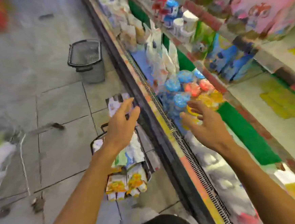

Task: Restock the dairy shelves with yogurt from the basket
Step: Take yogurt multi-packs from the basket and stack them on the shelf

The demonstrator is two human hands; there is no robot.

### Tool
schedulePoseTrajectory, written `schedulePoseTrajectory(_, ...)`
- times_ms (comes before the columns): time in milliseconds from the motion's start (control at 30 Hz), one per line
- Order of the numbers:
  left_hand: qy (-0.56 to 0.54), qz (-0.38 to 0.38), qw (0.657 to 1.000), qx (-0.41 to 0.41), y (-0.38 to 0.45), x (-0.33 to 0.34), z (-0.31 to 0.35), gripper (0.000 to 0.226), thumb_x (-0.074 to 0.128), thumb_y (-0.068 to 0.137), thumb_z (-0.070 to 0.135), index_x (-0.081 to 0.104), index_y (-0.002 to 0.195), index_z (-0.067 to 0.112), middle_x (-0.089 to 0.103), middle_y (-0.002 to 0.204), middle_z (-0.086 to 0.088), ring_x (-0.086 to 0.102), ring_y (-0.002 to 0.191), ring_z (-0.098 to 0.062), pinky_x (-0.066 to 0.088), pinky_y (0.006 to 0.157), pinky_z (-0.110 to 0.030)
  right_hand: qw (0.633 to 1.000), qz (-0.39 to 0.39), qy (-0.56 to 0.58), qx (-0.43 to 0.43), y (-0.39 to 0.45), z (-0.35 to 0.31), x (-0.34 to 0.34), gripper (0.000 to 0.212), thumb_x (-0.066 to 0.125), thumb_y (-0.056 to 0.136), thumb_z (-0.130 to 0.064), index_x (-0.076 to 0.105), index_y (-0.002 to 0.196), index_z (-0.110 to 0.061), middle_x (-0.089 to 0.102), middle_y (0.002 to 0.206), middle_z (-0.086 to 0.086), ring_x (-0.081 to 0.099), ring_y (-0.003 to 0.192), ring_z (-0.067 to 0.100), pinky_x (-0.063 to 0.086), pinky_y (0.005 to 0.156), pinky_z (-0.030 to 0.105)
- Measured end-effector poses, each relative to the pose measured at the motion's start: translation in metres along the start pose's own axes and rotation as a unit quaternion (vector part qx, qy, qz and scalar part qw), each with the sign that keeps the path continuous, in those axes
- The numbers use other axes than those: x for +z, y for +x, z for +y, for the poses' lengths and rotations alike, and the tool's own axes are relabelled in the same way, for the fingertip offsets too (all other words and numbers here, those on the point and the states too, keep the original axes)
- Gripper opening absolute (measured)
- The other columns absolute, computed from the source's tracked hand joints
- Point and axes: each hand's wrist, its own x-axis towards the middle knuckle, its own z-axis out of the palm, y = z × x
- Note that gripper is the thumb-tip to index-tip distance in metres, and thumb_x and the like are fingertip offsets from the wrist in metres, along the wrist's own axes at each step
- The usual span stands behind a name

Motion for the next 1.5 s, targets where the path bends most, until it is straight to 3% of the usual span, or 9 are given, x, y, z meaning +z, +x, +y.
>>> schedulePoseTrajectory(167, -0.009, 0.038, 0.996, -0.075, 0.004, -0.056, -0.077, 0.040, 0.051, 0.101, 0.041, 0.050, 0.140, 0.035, 0.055, 0.139, 0.009, 0.056, 0.123, -0.008, 0.045, 0.100, -0.024, 0.996, -0.075, 0.034, 0.019, 0.026, -0.020, 0.104, 0.046, 0.069, 0.091, -0.042, 0.058, 0.131, -0.022, 0.062, 0.123, -0.012, 0.061, 0.115, 0.010, 0.050, 0.102, 0.042)
schedulePoseTrajectory(333, 0.007, 0.049, 0.985, -0.165, 0.015, -0.077, -0.168, 0.036, 0.047, 0.103, 0.038, 0.049, 0.139, 0.033, 0.055, 0.126, 0.013, 0.053, 0.111, -0.005, 0.043, 0.086, -0.016, 0.988, -0.150, 0.008, 0.044, 0.044, -0.010, 0.193, 0.053, 0.061, 0.094, -0.048, 0.051, 0.139, -0.023, 0.057, 0.138, -0.006, 0.055, 0.125, 0.012, 0.048, 0.101, 0.034)
schedulePoseTrajectory(467, 0.018, 0.038, 0.969, -0.243, 0.021, -0.065, -0.258, 0.046, 0.047, 0.102, 0.044, 0.042, 0.146, 0.032, 0.050, 0.146, 0.002, 0.050, 0.130, -0.016, 0.046, 0.106, -0.040, 0.976, -0.201, -0.024, 0.085, 0.057, 0.030, 0.263, 0.055, 0.061, 0.095, -0.045, 0.048, 0.143, -0.023, 0.056, 0.142, -0.005, 0.053, 0.129, 0.015, 0.047, 0.104, 0.037)
schedulePoseTrajectory(767, 0.074, -0.017, 0.928, -0.364, 0.040, 0.040, -0.457, 0.055, 0.046, 0.102, 0.042, 0.032, 0.152, 0.026, 0.039, 0.156, -0.001, 0.041, 0.139, -0.023, 0.036, 0.113, -0.041, 0.936, -0.291, -0.099, 0.171, 0.080, 0.188, 0.415, 0.070, 0.063, 0.094, -0.045, 0.032, 0.152, -0.020, 0.044, 0.153, 0.003, 0.046, 0.136, 0.025, 0.042, 0.102, 0.038)
schedulePoseTrajectory(867, 0.123, -0.037, 0.922, -0.364, 0.048, 0.075, -0.506, 0.063, 0.045, 0.102, 0.042, 0.022, 0.157, 0.022, 0.025, 0.163, -0.003, 0.028, 0.147, -0.024, 0.026, 0.118, -0.042, 0.924, -0.305, -0.111, 0.200, 0.084, 0.233, 0.458, 0.083, 0.068, 0.090, -0.047, 0.025, 0.154, -0.017, 0.038, 0.155, 0.003, 0.043, 0.138, 0.025, 0.042, 0.103, 0.038)
schedulePoseTrajectory(967, 0.207, -0.036, 0.909, -0.360, 0.057, 0.089, -0.548, 0.068, 0.042, 0.102, 0.043, 0.012, 0.158, 0.019, 0.008, 0.167, -0.006, 0.013, 0.152, -0.024, 0.017, 0.122, -0.043, 0.926, -0.306, -0.089, 0.201, 0.086, 0.265, 0.492, 0.077, 0.074, 0.085, -0.044, 0.031, 0.146, -0.023, 0.045, 0.143, 0.000, 0.050, 0.128, 0.023, 0.047, 0.092, 0.032)
schedulePoseTrajectory(1133, 0.303, -0.063, 0.887, -0.342, 0.054, 0.096, -0.584, 0.071, 0.031, 0.103, 0.050, 0.002, 0.159, 0.018, -0.011, 0.166, -0.005, 0.000, 0.153, -0.023, 0.007, 0.121, -0.045, 0.924, -0.294, -0.103, 0.223, 0.083, 0.289, 0.525, 0.088, 0.077, 0.082, -0.044, 0.027, 0.150, -0.015, 0.042, 0.143, 0.008, 0.049, 0.129, 0.030, 0.050, 0.101, 0.046)
schedulePoseTrajectory(1333, 0.418, -0.087, 0.855, -0.294, 0.052, 0.125, -0.571, 0.076, 0.025, 0.101, 0.058, 0.004, 0.158, 0.012, -0.011, 0.166, -0.013, -0.006, 0.152, -0.033, 0.008, 0.121, -0.050, 0.919, -0.281, -0.140, 0.240, 0.089, 0.297, 0.543, 0.084, 0.079, 0.083, -0.035, 0.024, 0.141, -0.010, 0.049, 0.134, 0.017, 0.055, 0.119, 0.036, 0.054, 0.091, 0.048)
schedulePoseTrajectory(1500, 0.419, -0.120, 0.827, -0.356, 0.059, 0.156, -0.567, 0.115, 0.047, 0.087, 0.074, -0.010, 0.155, 0.000, -0.004, 0.165, -0.015, 0.004, 0.152, -0.030, 0.015, 0.120, -0.044, 0.920, -0.271, -0.156, 0.235, 0.091, 0.298, 0.547, 0.071, 0.077, 0.084, -0.029, 0.026, 0.131, -0.010, 0.053, 0.123, 0.016, 0.059, 0.109, 0.037, 0.053, 0.077, 0.044)
